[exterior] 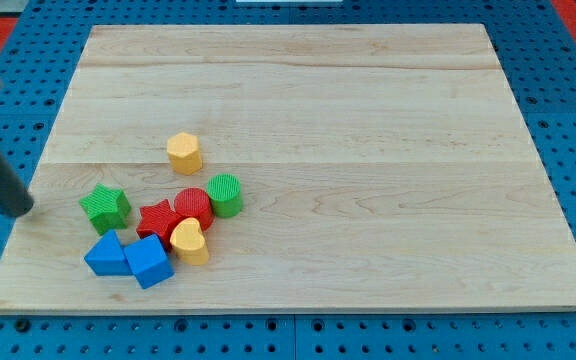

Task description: Slide the yellow heart towards the bottom right

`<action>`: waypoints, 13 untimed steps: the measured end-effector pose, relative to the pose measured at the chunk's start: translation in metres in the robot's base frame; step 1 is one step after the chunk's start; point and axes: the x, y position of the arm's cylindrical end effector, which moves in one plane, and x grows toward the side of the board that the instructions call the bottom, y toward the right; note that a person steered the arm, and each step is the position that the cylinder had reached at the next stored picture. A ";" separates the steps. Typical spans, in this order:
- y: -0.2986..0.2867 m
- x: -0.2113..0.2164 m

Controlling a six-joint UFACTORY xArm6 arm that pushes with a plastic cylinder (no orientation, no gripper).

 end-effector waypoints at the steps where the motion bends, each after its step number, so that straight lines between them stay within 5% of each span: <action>1: 0.029 0.025; 4: 0.179 0.040; 7: 0.199 0.013; 10: 0.281 -0.015; 13: 0.244 -0.064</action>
